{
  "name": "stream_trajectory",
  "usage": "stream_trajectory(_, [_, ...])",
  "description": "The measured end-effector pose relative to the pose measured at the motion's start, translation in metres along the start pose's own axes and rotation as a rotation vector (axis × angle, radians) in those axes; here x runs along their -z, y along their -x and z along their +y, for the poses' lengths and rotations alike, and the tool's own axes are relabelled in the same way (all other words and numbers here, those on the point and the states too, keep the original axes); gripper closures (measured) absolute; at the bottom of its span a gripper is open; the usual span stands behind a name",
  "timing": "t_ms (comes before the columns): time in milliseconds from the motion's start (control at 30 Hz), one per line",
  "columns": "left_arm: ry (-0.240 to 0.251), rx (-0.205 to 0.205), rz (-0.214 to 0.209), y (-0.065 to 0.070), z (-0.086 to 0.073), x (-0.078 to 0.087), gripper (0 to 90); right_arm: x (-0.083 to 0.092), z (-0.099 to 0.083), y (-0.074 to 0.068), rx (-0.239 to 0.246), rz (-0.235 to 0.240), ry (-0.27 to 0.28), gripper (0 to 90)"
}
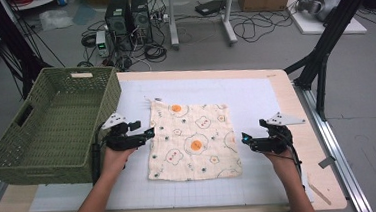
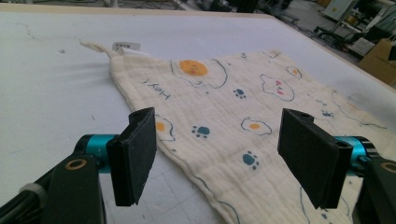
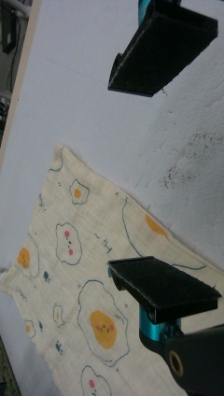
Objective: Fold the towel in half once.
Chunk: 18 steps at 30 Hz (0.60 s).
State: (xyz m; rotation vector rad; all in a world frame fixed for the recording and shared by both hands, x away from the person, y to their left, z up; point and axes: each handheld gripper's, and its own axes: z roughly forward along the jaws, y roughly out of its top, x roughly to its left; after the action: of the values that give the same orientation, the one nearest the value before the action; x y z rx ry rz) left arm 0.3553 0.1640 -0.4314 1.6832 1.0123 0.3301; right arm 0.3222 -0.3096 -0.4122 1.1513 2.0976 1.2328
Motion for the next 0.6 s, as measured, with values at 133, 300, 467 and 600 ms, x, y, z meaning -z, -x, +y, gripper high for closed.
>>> stream_trajectory(133, [-0.012,0.002,0.012,-0.002,0.004,-0.005,28.7,-0.001,0.000,0.000,-0.009,0.006,-0.004,11.7])
stream_trajectory(300, [-0.021,0.041,-0.004,-0.007,0.014,-0.017,30.3,-0.003,0.000,0.001,-0.015,0.013,-0.002,11.6])
stream_trajectory(467, [-0.045,0.024,0.043,-0.014,0.030,-0.032,31.5,-0.007,-0.002,0.000,-0.017,0.023,-0.011,11.6])
stream_trajectory(600, [-0.043,0.040,0.067,-0.026,0.044,-0.041,33.1,-0.009,-0.002,0.000,-0.024,0.029,-0.020,11.6])
